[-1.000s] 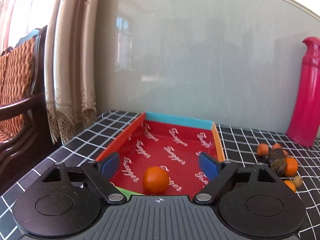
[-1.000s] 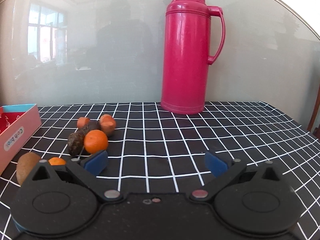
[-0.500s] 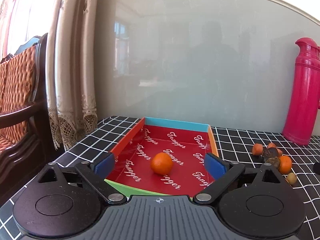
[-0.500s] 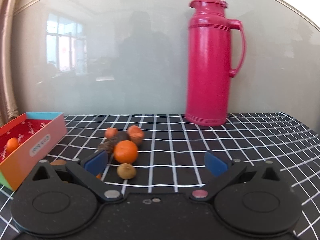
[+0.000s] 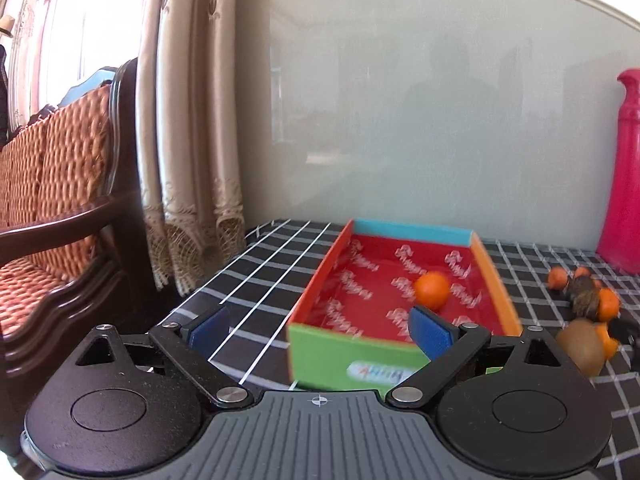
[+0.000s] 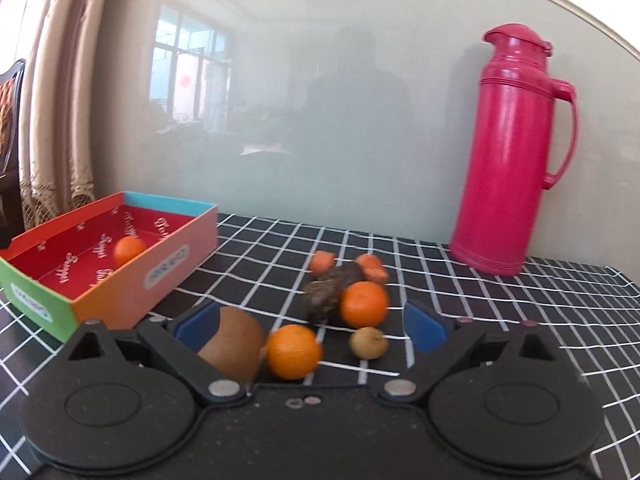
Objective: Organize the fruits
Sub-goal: 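Close the right gripper on the kiwi, then carry the kiwi with the right gripper into the red box and release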
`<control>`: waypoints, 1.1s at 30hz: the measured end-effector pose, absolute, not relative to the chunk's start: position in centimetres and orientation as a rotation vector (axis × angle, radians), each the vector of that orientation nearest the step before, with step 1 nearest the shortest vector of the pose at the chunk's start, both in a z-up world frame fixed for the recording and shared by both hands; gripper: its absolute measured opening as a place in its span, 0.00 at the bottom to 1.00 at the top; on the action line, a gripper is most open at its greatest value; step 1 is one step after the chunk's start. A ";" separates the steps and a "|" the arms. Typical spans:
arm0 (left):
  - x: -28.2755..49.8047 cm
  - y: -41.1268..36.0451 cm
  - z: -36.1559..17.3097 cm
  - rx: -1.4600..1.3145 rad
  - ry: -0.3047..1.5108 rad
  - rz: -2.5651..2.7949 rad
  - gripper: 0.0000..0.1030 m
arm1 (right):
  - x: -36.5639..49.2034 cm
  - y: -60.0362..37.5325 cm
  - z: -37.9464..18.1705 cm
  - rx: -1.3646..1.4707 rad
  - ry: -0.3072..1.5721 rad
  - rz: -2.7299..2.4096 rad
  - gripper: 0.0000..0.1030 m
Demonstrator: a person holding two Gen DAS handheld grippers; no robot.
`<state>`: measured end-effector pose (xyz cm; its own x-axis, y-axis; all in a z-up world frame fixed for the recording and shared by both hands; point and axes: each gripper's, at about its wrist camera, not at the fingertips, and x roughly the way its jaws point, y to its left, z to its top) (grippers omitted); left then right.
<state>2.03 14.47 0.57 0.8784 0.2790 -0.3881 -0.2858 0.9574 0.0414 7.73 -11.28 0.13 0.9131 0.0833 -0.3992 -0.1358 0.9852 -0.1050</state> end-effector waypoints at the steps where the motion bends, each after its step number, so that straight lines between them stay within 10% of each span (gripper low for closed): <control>1: 1.8 14.7 0.5 -0.011 0.411 0.296 0.93 | 7.8 -10.8 0.0 -0.132 0.414 0.119 0.86; 10: 0.6 17.1 0.2 -0.019 0.426 0.331 0.93 | 8.0 -7.4 -0.8 -0.136 0.503 0.186 0.58; 33: 0.2 19.9 -0.5 -0.044 0.447 0.366 0.93 | 10.7 -4.2 -2.6 -0.332 0.559 0.121 0.56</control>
